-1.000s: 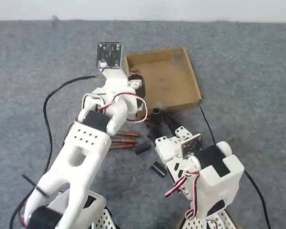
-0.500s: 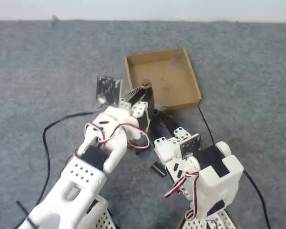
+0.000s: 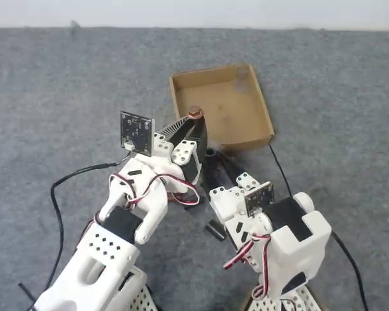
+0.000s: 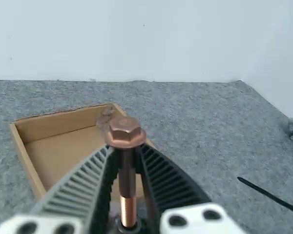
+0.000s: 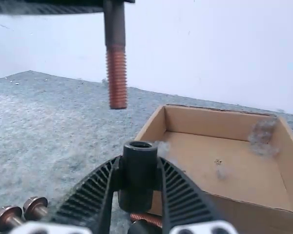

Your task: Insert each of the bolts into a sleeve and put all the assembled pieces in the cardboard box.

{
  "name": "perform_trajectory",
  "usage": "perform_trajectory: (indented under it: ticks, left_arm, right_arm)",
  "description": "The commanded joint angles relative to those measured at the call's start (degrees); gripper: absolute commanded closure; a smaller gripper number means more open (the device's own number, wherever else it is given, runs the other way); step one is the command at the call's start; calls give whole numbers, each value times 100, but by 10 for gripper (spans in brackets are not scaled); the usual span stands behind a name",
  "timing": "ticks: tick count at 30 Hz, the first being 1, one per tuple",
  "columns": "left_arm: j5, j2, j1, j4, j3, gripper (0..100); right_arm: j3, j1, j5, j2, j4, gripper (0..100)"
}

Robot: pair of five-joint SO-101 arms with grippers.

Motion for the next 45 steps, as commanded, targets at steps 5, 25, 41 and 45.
perform_trajectory:
  ticks: [5, 25, 41, 45]
  left_arm:
    - [-35, -290, 18, 325, -101, 988]
    - [-26, -290, 18, 299, -66, 988]
    - [-53, -290, 492, 299, 119, 988]
    - [-290, -255, 510, 105, 154, 988]
  right_arm:
    - [0, -66, -70, -127, 233, 992]
    - [0, -119, -53, -127, 233, 992]
    - [18, -119, -35, -127, 233, 992]
    - [70, -119, -26, -127, 233, 992]
